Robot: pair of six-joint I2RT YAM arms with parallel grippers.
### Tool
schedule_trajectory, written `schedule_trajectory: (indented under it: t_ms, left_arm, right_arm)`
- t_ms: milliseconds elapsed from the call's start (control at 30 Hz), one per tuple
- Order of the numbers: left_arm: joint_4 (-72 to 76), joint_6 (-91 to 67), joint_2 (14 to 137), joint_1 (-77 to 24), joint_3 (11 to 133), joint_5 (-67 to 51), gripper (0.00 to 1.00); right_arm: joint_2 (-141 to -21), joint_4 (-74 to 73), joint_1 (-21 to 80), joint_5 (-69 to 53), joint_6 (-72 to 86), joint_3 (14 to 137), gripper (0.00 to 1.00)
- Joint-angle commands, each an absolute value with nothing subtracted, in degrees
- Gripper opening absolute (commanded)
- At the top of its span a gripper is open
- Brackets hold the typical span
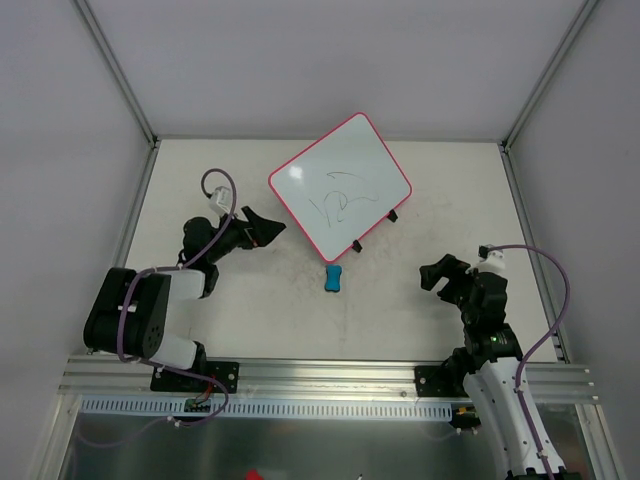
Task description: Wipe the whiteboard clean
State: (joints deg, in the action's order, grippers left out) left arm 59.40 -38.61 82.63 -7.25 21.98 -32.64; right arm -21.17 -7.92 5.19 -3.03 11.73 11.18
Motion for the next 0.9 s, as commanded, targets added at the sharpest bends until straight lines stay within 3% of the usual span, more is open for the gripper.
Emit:
schedule_trajectory:
  t_ms: [0, 100, 467, 667, 800, 867]
  left_arm:
    - [66.1, -38.9, 85.6, -10.5, 26.1, -28.7, 0.99]
    - [68.5, -40.3, 89.8, -11.9, 28.8, -28.0, 0.99]
    - [78.7, -43.7, 102.3, -13.5, 35.0, -27.8, 0.75]
    - [81.5, -44.5, 103.5, -14.1, 35.9, -27.7, 0.7]
    - [79.6, -43.9, 103.3, -14.2, 37.3, -27.9, 0.52]
    - [79.0, -43.9, 103.2, -14.2, 37.9, -28.3, 0.37]
  right_arm:
    - [-21.4, -5.4, 5.5, -4.3, 10.7, 11.1, 0.99]
    - [-21.6, -5.3, 5.5, -4.4, 10.8, 11.2, 0.99]
    - [-20.8, -5.4, 5.5, -4.7, 10.6, 10.8, 0.99]
    - [-21.1, -5.1, 5.5, -4.8, 10.6, 10.9, 0.99]
    - [-21.8, -4.9, 5.5, -5.2, 10.5, 11.1, 0.99]
    - [-22.0, -4.7, 5.5, -5.5, 10.4, 11.1, 0.99]
